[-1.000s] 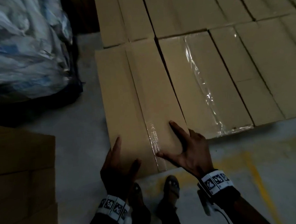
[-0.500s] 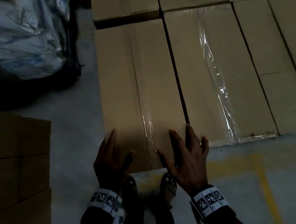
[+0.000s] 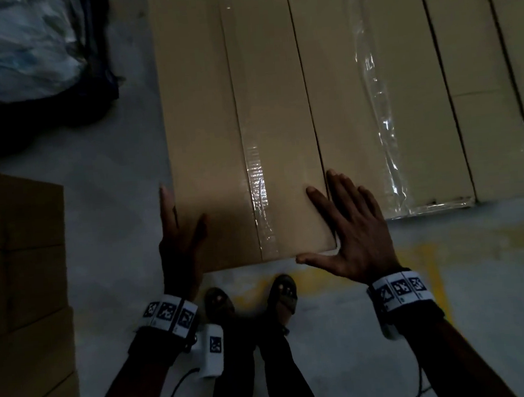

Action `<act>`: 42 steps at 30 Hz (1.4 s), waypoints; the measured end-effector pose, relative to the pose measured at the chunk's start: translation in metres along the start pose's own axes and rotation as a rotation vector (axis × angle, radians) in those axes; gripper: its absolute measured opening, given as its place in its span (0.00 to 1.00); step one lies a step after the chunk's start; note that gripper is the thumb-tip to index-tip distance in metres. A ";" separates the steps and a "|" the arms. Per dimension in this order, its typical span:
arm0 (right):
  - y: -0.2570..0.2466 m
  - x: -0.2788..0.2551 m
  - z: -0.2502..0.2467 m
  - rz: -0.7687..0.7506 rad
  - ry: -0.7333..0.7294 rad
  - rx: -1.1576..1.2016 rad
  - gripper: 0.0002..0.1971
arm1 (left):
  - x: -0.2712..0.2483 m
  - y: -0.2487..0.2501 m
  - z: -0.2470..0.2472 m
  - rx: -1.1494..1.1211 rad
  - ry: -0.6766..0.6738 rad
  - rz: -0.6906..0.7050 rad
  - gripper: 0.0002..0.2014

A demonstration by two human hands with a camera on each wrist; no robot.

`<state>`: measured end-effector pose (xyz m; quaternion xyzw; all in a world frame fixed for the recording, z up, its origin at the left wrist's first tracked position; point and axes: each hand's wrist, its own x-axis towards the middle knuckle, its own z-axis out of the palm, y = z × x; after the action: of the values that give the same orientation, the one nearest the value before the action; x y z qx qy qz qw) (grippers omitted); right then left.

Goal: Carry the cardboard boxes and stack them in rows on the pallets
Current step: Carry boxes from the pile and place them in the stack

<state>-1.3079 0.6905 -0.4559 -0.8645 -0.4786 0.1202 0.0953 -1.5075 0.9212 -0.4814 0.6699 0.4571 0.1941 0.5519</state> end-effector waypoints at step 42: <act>0.030 0.022 -0.013 -0.092 -0.095 -0.058 0.54 | 0.021 0.025 0.016 0.075 0.132 -0.132 0.46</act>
<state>-1.2689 0.6934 -0.4548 -0.8372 -0.5253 0.1425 0.0527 -1.4748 0.9304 -0.4690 0.6443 0.5423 0.1839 0.5069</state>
